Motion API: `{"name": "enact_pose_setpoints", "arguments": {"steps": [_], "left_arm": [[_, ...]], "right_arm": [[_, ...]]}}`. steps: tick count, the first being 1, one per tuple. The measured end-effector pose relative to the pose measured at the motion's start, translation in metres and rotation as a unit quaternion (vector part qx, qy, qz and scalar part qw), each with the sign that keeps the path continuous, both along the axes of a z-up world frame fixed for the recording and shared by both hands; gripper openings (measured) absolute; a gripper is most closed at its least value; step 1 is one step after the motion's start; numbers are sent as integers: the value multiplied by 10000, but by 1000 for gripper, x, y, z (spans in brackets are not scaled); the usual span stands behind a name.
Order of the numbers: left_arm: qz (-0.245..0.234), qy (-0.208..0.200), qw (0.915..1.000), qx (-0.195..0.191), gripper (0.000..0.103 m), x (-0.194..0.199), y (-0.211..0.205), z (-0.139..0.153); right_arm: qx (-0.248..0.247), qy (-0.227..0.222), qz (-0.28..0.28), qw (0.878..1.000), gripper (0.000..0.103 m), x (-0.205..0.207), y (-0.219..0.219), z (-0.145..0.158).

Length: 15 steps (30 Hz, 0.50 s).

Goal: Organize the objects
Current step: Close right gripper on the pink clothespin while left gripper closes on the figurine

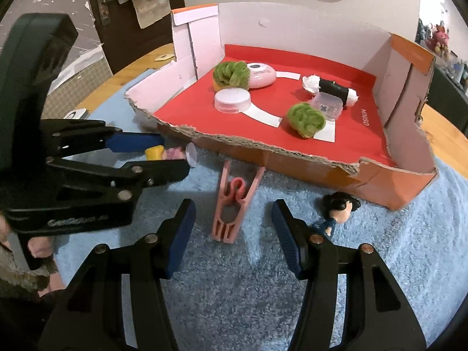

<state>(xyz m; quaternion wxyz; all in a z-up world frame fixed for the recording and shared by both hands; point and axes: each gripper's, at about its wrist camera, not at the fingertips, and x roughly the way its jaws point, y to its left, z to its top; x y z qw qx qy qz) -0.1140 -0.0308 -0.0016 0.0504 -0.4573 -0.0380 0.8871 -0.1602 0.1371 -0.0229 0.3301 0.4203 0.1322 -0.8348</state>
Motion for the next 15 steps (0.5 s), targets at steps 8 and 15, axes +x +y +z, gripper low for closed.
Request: {"name": "enact_pose_setpoints", "arguments": {"steps": [8,15], "left_arm": [[-241,65,9996,-159,39,-2,4,-1],[-55,64,9998,-173,35,4,5,-1]], "right_arm": [[160,256,-102,9995,43,0,-7,-2],[58,191,-136,9997,28,1,-3,-2]]}}
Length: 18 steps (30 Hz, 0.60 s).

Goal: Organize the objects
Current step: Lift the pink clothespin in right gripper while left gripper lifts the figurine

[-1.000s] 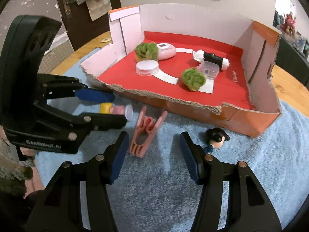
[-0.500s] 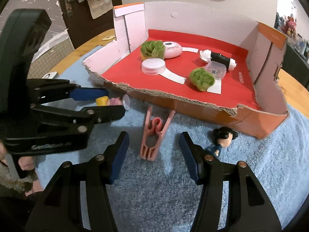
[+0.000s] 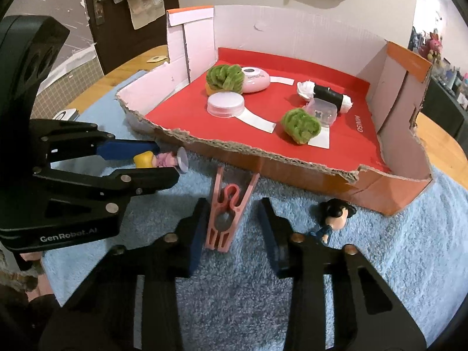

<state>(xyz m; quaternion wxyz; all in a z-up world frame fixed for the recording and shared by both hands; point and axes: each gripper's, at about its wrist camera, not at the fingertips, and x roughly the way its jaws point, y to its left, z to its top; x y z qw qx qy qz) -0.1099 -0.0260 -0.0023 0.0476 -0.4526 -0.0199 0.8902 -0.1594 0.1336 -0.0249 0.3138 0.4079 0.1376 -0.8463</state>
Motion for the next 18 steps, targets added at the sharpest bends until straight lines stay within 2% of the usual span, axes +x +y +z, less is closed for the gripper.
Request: {"name": "enact_pose_setpoints", "arguments": {"steps": [1,5,12,18], "left_arm": [[40,4,10000,-10,35,1,1,0],[182,54,9998,8,34,7,3,0],[498,86,9978,433,34,16,-4,1],[619,165,9972,387,34,21,0,0]], "right_arm": [[-115,-89,-12,9999,24,-1,2,0],[-388,-281,-59,9988,23,-2,7,0],[-519,-312,-74,9981,22,7,10,1],[-628,-401,-142,9971,22,10,13,-1]]}}
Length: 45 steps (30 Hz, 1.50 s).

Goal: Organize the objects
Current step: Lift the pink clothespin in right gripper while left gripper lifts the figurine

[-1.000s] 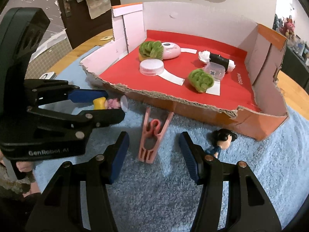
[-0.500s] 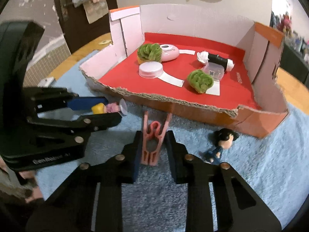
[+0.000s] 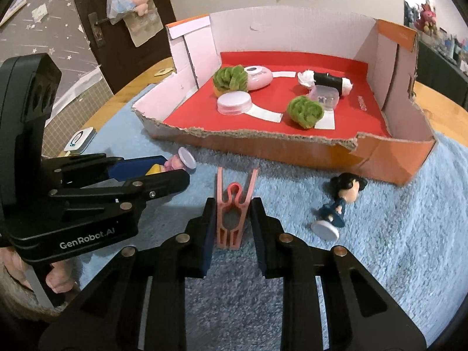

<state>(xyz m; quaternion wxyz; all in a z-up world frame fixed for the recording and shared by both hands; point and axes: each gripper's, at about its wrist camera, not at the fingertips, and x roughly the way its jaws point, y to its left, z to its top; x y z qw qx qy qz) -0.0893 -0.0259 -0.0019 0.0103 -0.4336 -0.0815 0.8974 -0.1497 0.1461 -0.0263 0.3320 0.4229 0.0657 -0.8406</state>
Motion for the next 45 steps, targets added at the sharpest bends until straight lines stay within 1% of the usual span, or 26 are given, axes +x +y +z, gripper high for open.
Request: {"name": "enact_pose_setpoints", "arguments": {"steps": [3,10,16,32,45], "left_arm": [[80,14,9999,-65,34,1,3,0],[182,-12,9998,-15,34,4,1,1],[210,5,9998,-76,34,7,4,3],[231,97,9997,32,34,15,0,12],[269,316,9991,71,34,22,-6,31]], "right_arm": [[-3,-3,-10,10000,22,1,0,-1],[124,124,-31,9998,22,7,-1,0],[54,79,-11,10000,22,10,0,1],[-48,81,84,9999,22,19,1,9],[-300,51,261,9992,22,22,-3,21]]}}
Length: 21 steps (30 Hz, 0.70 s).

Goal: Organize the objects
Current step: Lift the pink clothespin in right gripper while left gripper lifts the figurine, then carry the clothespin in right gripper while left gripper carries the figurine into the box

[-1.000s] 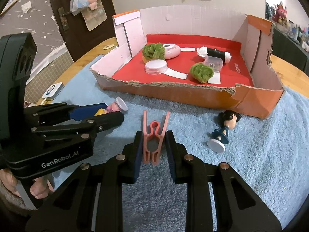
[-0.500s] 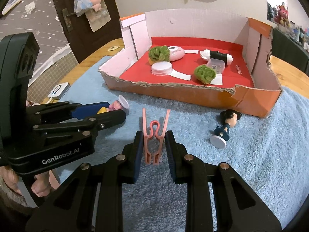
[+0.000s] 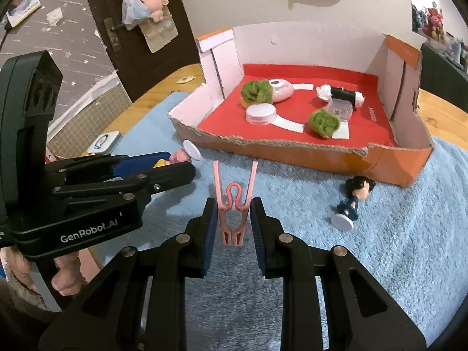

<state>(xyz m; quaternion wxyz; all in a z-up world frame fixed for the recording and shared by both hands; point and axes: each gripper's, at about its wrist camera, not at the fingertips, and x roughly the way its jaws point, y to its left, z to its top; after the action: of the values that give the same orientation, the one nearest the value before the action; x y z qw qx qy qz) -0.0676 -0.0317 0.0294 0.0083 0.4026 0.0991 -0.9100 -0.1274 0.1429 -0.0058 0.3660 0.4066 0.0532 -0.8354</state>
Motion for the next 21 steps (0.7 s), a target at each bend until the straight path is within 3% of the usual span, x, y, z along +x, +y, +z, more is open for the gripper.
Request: {"name": "enact_pose_setpoints", "arguments": {"steps": [21], "left_arm": [[-52,276,9996,-67,33,-11,-5,27]], "right_arm": [[-351,290,12,9990,22,-4,6,38]]}}
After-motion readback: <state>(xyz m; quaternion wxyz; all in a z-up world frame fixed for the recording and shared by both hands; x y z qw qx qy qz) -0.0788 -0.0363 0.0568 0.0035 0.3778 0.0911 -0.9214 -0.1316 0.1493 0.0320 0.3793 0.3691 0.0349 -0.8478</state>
